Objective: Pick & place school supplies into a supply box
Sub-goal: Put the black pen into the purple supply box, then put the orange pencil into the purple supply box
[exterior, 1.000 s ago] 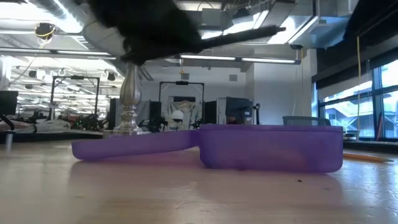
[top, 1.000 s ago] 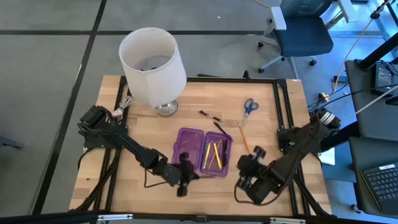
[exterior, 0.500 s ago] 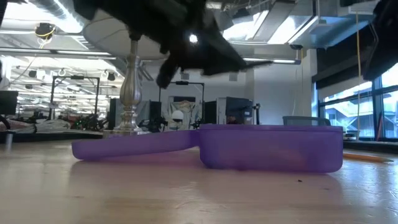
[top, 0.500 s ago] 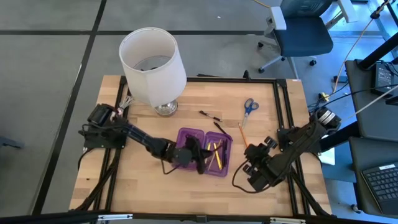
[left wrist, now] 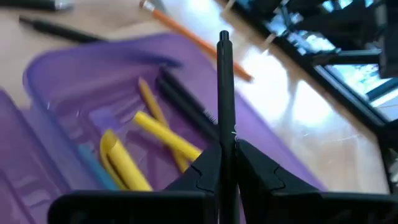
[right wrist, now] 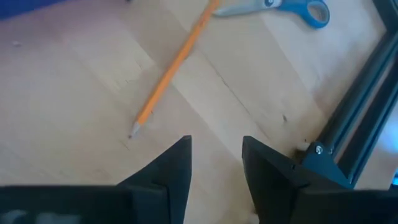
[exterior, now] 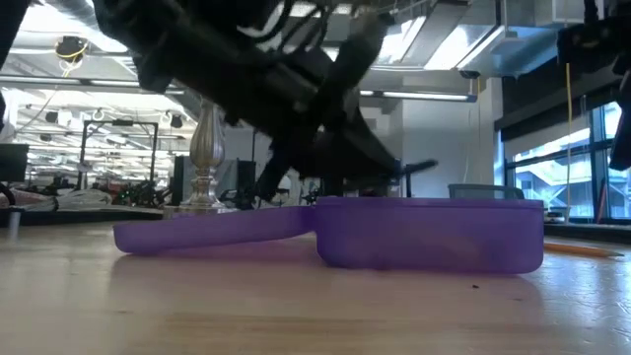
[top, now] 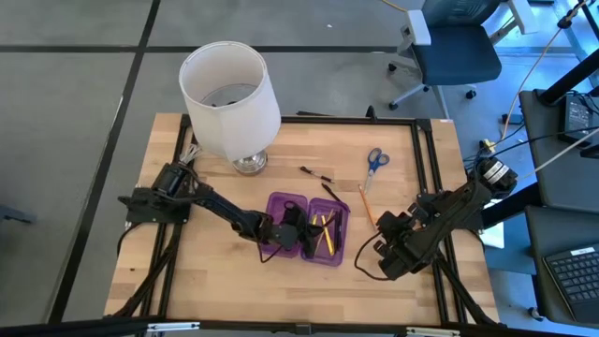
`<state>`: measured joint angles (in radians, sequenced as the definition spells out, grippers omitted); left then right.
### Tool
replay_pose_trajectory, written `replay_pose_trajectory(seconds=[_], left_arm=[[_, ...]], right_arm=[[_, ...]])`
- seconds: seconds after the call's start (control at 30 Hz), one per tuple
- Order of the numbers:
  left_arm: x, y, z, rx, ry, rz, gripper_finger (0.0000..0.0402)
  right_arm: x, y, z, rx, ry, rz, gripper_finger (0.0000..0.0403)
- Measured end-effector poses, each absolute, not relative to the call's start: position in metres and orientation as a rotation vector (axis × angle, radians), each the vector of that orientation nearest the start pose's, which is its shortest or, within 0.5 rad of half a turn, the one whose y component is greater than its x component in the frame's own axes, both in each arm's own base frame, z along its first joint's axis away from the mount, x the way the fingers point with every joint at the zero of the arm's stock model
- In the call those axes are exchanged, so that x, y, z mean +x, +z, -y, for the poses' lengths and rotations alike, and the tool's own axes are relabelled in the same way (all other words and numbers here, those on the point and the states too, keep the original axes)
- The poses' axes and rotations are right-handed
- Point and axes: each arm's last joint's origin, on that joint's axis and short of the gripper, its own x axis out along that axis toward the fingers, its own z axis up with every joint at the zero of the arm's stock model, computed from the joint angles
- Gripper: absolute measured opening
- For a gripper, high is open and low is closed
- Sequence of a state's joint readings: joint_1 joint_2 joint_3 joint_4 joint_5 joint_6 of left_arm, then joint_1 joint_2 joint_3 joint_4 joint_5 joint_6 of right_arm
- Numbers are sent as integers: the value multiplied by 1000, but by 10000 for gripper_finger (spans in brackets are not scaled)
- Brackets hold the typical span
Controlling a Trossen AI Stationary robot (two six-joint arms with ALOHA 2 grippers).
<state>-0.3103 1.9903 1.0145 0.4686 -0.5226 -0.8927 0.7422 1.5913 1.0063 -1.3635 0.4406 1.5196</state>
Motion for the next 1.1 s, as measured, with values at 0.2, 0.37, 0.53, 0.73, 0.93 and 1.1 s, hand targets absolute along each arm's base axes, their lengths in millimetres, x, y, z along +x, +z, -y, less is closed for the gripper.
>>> replay_pose_trajectory(seconds=[0.2,0.37,0.53,0.73,0.93,1.1], left_arm=[[382,115,107,-683,415,-360,28],[382,115,108,-668,397,-369,29],[382,115,108,-670,395,-371,44],[384,122,104,-678,351,-381,69],[385,141,95,-691,257,-389,83],[381,183,92,-551,33,-362,82]], right_arm=[[175,191,-145,116,-908,-1240,145],[176,191,-145,123,-904,-1241,145],[179,190,-148,159,-882,-1225,145],[189,187,-153,243,-799,-1189,145],[194,187,-147,240,-818,-1199,145],[203,187,-132,272,-879,-1202,145]])
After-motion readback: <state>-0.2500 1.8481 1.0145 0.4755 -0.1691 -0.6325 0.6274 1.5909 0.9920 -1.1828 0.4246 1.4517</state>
